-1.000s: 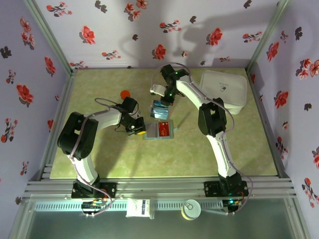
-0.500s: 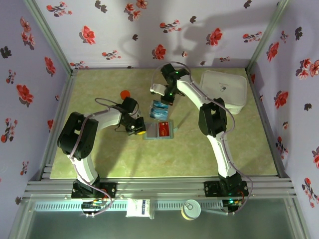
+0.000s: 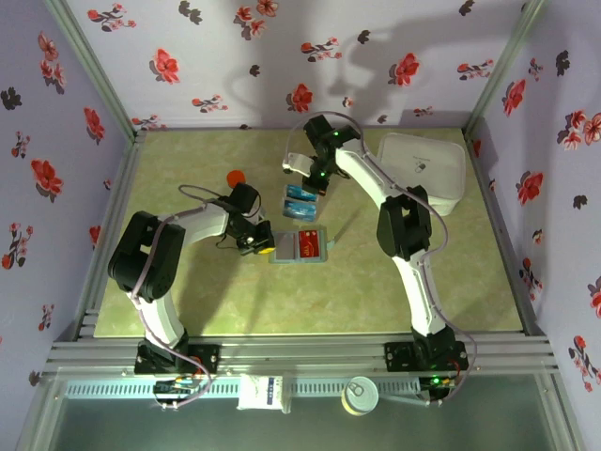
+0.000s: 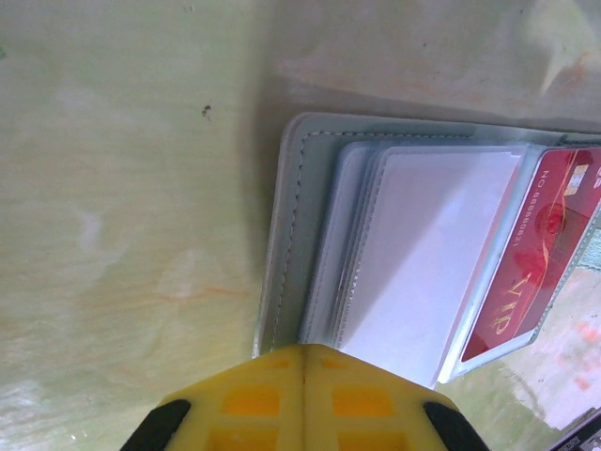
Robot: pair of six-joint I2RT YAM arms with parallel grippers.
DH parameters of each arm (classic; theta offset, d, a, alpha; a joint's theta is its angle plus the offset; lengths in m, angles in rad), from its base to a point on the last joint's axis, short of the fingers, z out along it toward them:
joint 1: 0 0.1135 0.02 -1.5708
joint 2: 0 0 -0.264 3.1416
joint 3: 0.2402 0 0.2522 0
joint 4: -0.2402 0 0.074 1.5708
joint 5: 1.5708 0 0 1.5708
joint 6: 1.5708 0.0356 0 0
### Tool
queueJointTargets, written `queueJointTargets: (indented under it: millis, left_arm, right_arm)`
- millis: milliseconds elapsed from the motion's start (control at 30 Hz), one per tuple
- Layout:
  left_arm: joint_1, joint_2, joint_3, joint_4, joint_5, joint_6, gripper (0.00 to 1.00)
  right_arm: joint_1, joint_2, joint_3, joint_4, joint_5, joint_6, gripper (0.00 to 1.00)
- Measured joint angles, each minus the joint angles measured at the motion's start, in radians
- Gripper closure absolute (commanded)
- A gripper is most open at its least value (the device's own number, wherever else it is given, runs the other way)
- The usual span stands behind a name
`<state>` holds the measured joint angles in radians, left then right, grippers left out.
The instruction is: Take the credit cards out of the card holder
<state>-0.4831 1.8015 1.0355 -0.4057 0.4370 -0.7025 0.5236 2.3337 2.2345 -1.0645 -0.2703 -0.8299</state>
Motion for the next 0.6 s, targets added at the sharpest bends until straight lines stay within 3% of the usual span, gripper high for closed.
queueJointTargets:
  millis: [600]
  left_arm:
    - [0.0,0.0,0.0,0.0,0.0,0.0,0.95]
  right_arm:
    - [0.003,-0.017,-0.057,0.022,-0.023,0.003,0.99]
